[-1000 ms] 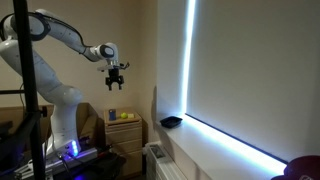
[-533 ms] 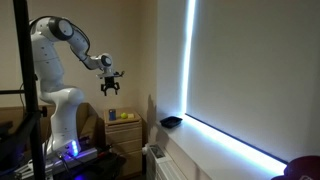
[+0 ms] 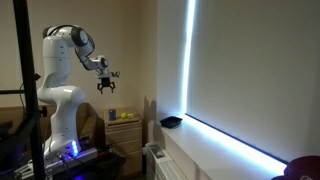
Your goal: Move the can to the black bowl on the window sill
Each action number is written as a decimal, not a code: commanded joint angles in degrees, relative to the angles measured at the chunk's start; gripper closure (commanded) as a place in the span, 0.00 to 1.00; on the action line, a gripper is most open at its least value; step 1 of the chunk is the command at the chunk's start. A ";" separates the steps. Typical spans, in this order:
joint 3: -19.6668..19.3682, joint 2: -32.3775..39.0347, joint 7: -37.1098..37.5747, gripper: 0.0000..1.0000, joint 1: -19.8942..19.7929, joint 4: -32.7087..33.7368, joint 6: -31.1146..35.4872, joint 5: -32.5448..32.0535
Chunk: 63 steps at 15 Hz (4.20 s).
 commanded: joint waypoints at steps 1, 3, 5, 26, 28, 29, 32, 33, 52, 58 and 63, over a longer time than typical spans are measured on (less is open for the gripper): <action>1.31 6.88 4.86 0.00 0.06 4.81 -2.53 -3.21; 2.60 13.44 7.06 0.00 1.40 7.73 -0.60 -2.30; 3.59 19.18 9.32 0.00 2.96 11.54 1.53 -1.25; -6.51 37.58 32.43 0.00 9.85 27.82 25.15 -1.35; -6.45 37.58 32.45 0.00 10.25 27.86 25.14 -1.39; -6.86 38.35 32.93 0.00 10.54 28.55 23.41 -1.54; -9.50 40.15 35.30 0.00 11.83 28.75 25.36 -4.21; -10.65 40.95 36.65 0.00 12.38 29.00 25.64 -5.04; -9.33 45.24 34.63 0.00 12.20 30.27 26.34 -0.82; -9.55 45.14 34.82 0.00 12.58 29.64 25.58 -0.46; -9.82 45.25 35.05 0.00 12.56 29.65 25.68 -0.46</action>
